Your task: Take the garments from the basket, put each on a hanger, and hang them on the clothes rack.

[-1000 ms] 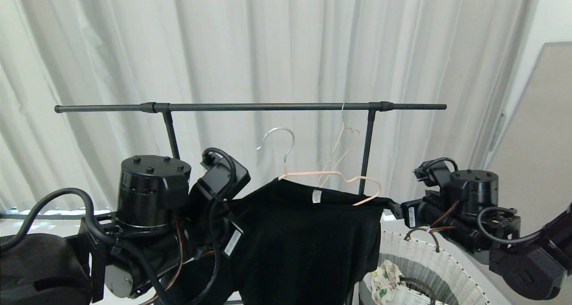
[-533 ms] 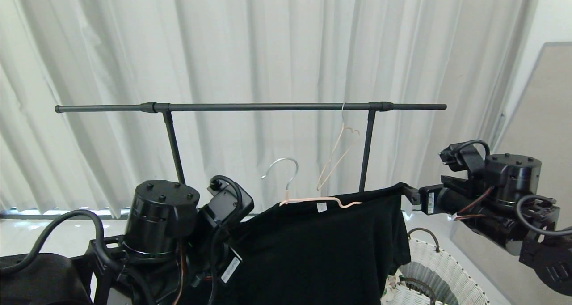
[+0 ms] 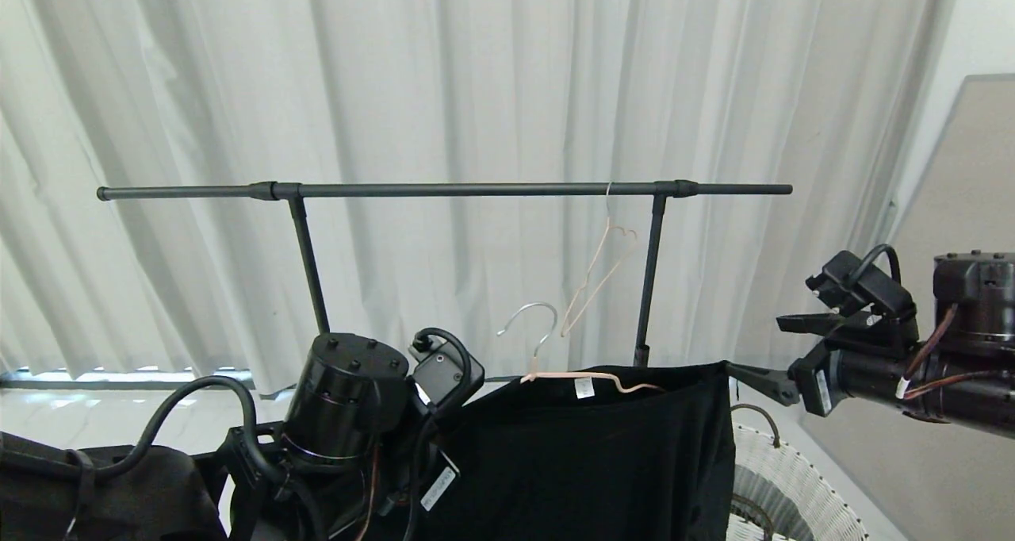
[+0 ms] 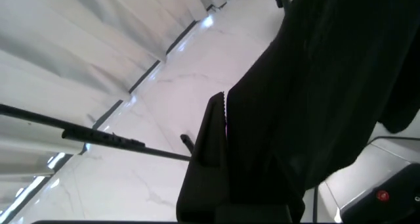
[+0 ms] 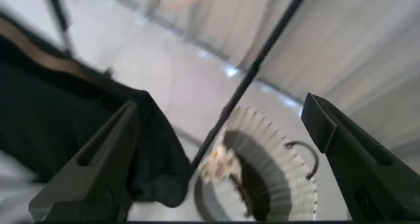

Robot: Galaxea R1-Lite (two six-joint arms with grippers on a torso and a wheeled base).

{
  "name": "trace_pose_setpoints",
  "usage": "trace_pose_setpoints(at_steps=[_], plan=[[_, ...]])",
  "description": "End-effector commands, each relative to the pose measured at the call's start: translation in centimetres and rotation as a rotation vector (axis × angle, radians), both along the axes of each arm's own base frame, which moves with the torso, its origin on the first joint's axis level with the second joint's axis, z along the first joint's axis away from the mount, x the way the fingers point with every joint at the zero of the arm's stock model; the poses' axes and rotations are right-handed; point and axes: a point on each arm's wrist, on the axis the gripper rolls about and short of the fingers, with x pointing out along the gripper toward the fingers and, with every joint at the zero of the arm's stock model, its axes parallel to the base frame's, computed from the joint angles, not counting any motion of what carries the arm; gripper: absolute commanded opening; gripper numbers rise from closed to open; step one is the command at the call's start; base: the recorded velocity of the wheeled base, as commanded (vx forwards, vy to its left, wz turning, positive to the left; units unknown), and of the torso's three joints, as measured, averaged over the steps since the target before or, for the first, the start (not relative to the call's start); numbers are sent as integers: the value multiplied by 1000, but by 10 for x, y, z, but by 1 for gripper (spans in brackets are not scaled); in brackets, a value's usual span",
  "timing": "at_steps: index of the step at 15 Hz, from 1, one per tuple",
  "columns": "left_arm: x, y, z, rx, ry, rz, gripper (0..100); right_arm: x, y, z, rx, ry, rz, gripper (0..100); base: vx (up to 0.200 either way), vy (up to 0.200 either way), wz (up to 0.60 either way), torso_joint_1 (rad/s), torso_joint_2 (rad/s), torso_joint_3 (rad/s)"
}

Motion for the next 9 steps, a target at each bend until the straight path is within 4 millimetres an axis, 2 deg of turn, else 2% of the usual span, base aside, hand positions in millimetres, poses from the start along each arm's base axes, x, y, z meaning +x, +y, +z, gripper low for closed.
trace_pose_setpoints(at_steps=[1,5,9], plan=[[0,-2,-2,6,3,-7,0,-3,0,25,24,-5,78,100,0,0,0,0,0,0],[-5,-8,-5,12,13,-36,0,-9,4,33,3,7,163,100,0,0,0,0,0,0],[-16,-27,1,-17,-1,-124,0,-34,29,35,-13,42,305,100,0,0,0,0,0,0]])
